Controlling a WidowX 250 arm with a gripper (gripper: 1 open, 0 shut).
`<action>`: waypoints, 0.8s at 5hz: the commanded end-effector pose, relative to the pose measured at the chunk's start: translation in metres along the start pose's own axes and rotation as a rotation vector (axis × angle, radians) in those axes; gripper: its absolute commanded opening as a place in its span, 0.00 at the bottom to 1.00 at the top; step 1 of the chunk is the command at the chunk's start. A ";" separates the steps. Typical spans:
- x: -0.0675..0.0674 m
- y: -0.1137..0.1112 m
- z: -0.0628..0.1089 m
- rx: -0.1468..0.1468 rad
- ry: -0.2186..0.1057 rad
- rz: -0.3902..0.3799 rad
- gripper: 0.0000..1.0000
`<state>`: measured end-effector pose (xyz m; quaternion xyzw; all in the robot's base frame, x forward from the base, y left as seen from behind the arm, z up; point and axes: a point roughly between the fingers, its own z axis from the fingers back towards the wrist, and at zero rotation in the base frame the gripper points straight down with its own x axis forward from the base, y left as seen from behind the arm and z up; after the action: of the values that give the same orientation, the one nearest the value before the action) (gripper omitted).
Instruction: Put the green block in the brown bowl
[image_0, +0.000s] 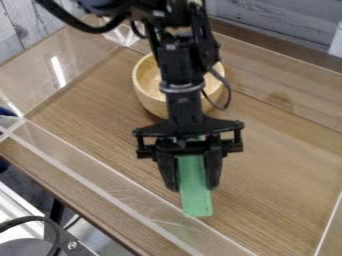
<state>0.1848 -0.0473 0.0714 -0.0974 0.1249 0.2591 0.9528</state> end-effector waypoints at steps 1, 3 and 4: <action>0.003 -0.004 0.036 -0.025 -0.067 -0.097 0.00; 0.066 0.000 0.077 -0.061 -0.089 -0.001 0.00; 0.094 0.001 0.089 -0.081 -0.098 0.031 0.00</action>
<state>0.2712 0.0174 0.1133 -0.1173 0.0976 0.2851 0.9463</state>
